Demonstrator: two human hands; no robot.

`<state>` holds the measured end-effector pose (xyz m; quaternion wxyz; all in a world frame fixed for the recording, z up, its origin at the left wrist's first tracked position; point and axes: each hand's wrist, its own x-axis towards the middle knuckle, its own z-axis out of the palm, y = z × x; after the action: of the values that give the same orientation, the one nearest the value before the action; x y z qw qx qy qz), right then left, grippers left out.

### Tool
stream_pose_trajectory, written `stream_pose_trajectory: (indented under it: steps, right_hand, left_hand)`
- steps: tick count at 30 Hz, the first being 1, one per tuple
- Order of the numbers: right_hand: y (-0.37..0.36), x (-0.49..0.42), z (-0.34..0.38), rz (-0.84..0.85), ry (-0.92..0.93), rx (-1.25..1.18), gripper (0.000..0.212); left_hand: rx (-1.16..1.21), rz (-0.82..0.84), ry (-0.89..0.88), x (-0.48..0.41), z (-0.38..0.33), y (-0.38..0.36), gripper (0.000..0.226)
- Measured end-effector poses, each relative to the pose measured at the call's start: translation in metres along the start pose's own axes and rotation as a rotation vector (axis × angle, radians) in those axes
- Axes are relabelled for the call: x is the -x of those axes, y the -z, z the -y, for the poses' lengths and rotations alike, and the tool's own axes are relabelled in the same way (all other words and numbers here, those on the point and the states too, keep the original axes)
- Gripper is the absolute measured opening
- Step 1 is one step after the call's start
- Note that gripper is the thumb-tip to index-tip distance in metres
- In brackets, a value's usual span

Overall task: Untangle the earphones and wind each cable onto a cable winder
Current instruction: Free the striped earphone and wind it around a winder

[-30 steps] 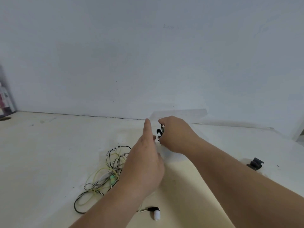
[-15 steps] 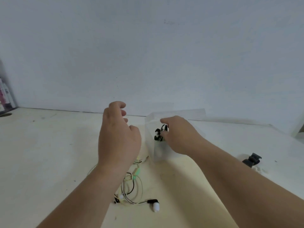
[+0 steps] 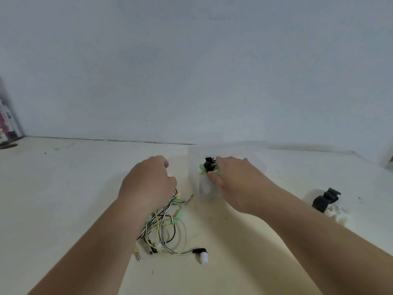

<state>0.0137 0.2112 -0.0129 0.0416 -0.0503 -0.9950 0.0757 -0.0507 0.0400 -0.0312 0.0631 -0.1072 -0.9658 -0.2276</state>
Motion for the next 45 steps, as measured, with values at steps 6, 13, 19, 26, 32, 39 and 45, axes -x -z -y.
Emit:
stream_pose_trajectory:
  steps: [6, 13, 19, 26, 32, 39, 45]
  right_hand:
    - [-0.003, 0.033, -0.002, -0.209, 0.029, -0.273, 0.021]
    - [-0.024, 0.037, -0.029, 0.049, 0.098, -0.72, 0.038]
    - [-0.015, 0.045, -0.027, -0.007, 0.149, -1.155, 0.013]
    - [-0.002, 0.044, -0.044, 0.082, -0.014, -1.303, 0.013]
    - [0.022, 0.045, -0.063, 0.042, -0.026, -1.941, 0.015]
    - [0.025, 0.048, -0.071, -0.062, -0.054, -1.831, 0.041]
    - [0.015, 0.038, -0.075, -0.098, -0.252, -1.43, 0.048]
  left_hand:
    - [0.054, -0.086, -0.121, 0.002, -0.003, -0.002, 0.013]
    - [0.399, 0.078, -0.411, 0.019, -0.025, 0.001, 0.015]
    - [0.522, 0.218, -0.476, 0.028, -0.038, -0.015, 0.019]
    - [0.6, 0.197, -0.399, 0.026, -0.035, -0.006, 0.015]
    - [0.383, 0.009, -0.206, 0.01, -0.018, -0.003, 0.024]
    - [0.898, -0.298, 0.065, 0.003, -0.02, 0.013, 0.024]
    - [1.312, -0.198, 0.238, -0.007, -0.009, 0.028, 0.023]
